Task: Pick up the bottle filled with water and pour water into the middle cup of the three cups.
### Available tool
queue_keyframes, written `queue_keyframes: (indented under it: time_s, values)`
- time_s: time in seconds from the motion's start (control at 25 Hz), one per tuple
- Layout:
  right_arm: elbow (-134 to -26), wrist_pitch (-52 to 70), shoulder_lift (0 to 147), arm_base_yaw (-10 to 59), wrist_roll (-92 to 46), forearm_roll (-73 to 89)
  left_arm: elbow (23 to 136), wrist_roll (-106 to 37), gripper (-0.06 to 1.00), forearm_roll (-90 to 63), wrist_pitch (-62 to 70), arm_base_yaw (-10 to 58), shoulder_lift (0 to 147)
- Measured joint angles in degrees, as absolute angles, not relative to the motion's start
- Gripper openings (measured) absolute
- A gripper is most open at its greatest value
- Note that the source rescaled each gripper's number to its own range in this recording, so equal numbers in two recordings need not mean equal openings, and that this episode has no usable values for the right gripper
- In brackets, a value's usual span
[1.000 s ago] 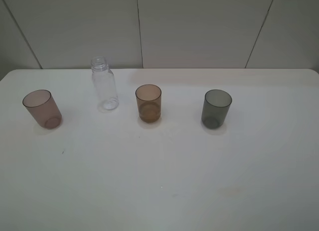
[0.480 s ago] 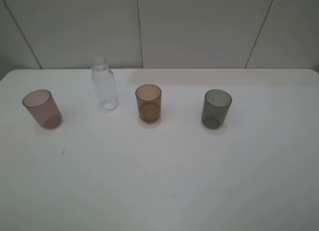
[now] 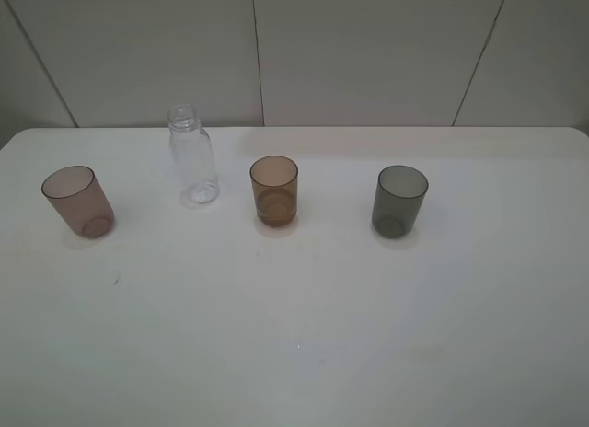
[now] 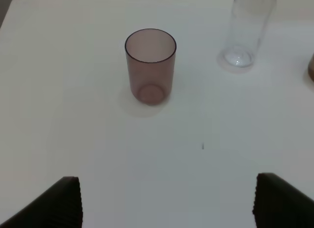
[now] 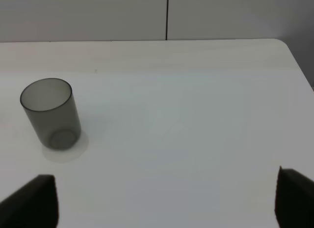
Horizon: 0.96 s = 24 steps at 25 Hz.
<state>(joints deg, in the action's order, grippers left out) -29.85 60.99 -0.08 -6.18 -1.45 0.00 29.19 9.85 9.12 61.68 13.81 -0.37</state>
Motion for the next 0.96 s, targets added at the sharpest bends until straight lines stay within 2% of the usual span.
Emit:
queue_keyframes:
  time_s: [0.32, 0.68, 0.96]
  values:
    - [-29.85, 60.99, -0.08, -6.18, -1.45, 0.0, 29.15, 6.8, 0.58, 9.43, 61.08, 10.54, -0.37]
    - [-29.85, 60.99, -0.08, -6.18, -1.45, 0.0, 29.09, 6.61, 0.58, 9.19, 61.03, -1.19, -0.37]
    - [-29.85, 60.99, -0.08, -6.18, -1.45, 0.0, 28.87, 6.57, 0.58, 9.14, 60.98, -1.93, -0.37]
